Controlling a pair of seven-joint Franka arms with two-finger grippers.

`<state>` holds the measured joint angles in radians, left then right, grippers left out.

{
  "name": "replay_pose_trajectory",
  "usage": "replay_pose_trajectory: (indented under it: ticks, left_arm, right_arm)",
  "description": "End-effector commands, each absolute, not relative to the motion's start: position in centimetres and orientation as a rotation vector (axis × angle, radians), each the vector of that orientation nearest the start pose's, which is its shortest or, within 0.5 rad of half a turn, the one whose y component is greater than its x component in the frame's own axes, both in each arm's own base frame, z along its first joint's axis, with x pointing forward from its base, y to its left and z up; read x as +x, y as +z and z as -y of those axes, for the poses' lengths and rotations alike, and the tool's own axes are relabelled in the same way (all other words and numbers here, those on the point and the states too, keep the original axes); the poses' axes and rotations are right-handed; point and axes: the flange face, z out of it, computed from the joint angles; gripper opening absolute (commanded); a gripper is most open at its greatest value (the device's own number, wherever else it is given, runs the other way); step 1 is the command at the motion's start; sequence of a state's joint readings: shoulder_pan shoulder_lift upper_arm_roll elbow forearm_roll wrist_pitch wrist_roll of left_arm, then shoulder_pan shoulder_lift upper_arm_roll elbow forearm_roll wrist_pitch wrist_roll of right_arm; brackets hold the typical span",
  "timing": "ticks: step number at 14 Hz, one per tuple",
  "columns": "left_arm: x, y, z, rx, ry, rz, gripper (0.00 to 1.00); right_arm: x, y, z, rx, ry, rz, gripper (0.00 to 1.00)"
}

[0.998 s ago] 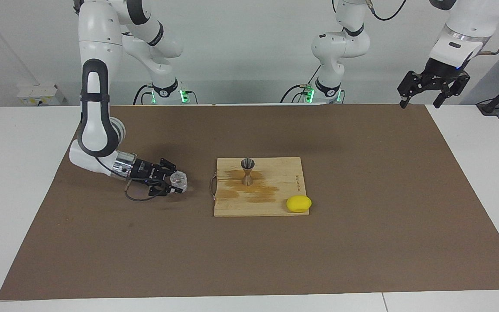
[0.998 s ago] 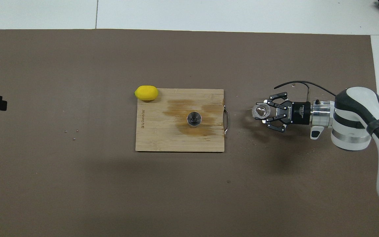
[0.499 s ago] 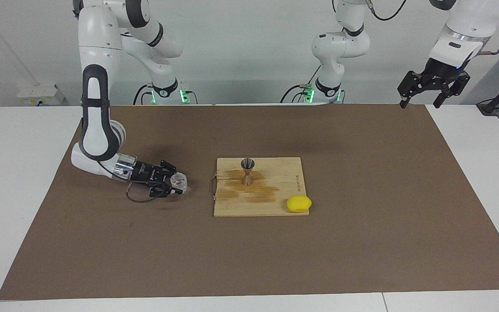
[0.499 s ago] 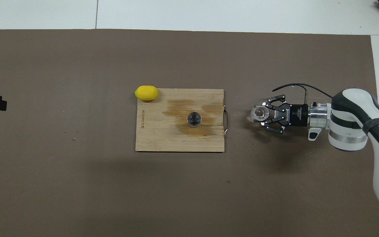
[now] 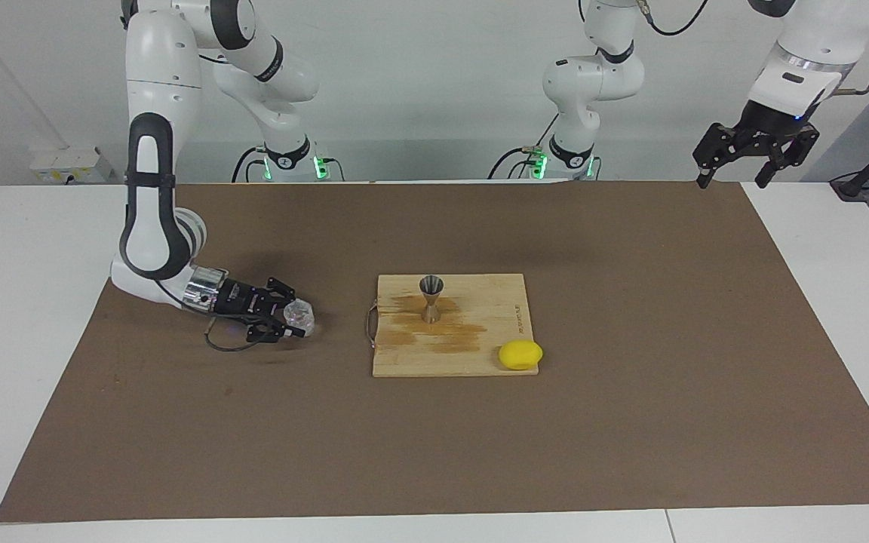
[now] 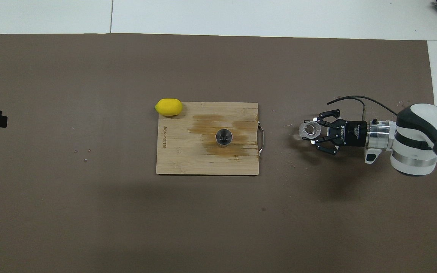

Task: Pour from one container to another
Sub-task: 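Lower the glass cup onto the table and open the right gripper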

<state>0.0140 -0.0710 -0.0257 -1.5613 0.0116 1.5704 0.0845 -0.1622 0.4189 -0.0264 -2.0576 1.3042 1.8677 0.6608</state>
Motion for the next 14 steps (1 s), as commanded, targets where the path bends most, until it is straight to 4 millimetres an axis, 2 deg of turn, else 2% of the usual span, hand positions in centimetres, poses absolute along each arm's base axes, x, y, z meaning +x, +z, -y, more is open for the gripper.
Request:
replay_pose_trajectory:
  ticks: [1, 3, 10, 14]
  left_arm:
    - [52.4, 67.2, 0.5, -3.127, -0.129, -0.129, 1.00]
    - [52.4, 67.2, 0.5, -3.127, -0.129, -0.129, 1.00]
    - [52.4, 67.2, 0.5, -3.127, -0.129, -0.129, 1.00]
    - [52.4, 67.2, 0.5, -3.127, -0.132, -0.132, 1.00]
  right_arm:
    - [55.7, 23.1, 4.8, -1.400, 0.872, -1.541, 0.00]
    - [55.2, 23.0, 6.2, -1.398, 0.882, -1.543, 0.00]
    - [54.7, 21.3, 6.9, -1.398, 0.901, -1.541, 0.00]
    - [55.6, 20.9, 7.4, -1.399, 0.892, -1.541, 0.00]
